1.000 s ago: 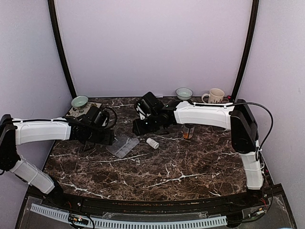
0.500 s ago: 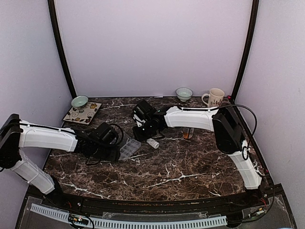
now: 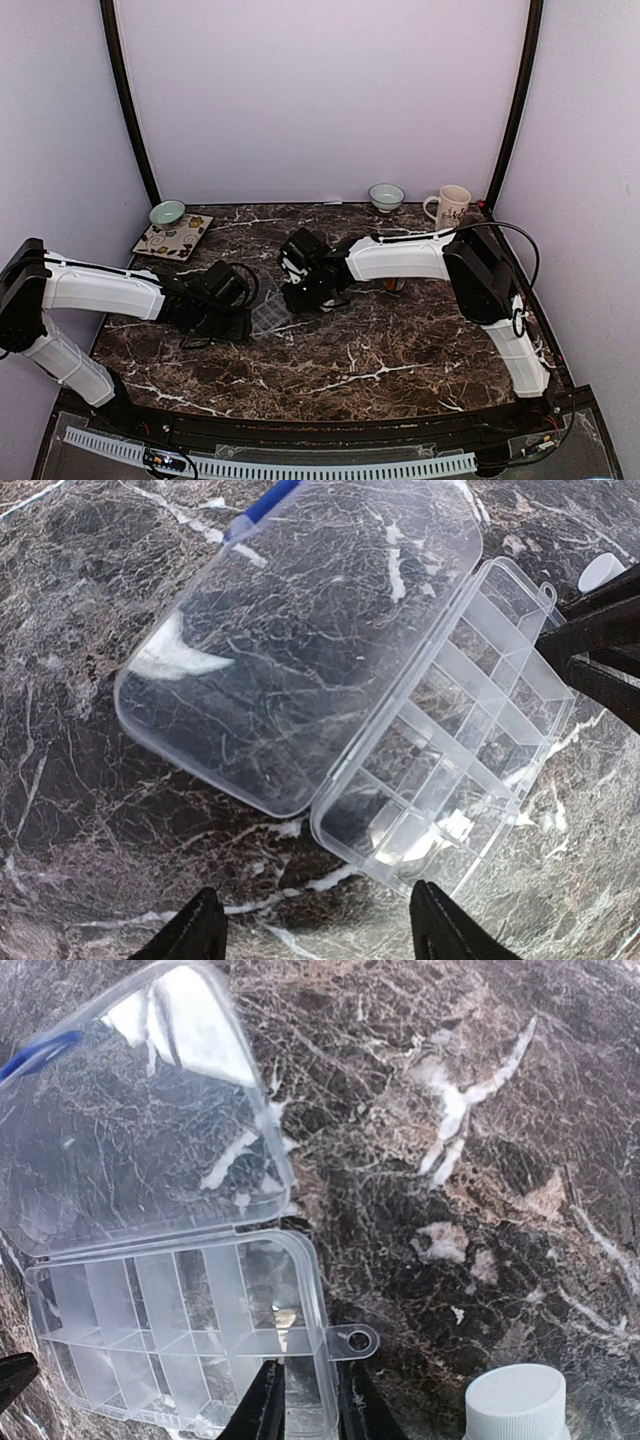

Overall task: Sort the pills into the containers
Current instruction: Adjust the pill container at the center of the board.

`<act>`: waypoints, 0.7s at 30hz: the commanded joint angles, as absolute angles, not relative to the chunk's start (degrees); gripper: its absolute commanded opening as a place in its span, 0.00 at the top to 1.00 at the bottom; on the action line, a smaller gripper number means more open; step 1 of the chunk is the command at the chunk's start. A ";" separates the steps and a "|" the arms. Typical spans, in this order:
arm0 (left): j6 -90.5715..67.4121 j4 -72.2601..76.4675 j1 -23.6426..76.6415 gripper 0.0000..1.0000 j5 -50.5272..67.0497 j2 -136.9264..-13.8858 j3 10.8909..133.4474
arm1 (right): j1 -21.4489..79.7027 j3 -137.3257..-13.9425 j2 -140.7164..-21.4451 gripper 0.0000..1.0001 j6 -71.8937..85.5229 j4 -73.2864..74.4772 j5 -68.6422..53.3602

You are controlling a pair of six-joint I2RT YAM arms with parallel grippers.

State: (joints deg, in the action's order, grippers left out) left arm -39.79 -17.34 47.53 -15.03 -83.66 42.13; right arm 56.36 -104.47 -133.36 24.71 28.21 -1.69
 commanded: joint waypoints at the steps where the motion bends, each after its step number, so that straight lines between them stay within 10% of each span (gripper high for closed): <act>1: -40.59 -18.41 47.82 0.35 -15.96 -84.11 41.25 | 57.20 -101.26 -130.79 0.82 25.39 27.18 -2.21; 21: -31.46 -14.91 43.85 0.33 -16.46 -92.93 48.84 | 59.56 -96.60 -126.17 0.80 27.98 25.36 -2.22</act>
State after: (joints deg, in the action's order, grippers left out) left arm -34.39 -16.36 44.82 -16.32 -91.53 45.93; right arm 58.15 -98.19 -129.32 27.09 25.76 -1.26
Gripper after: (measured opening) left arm 0.675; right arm 0.192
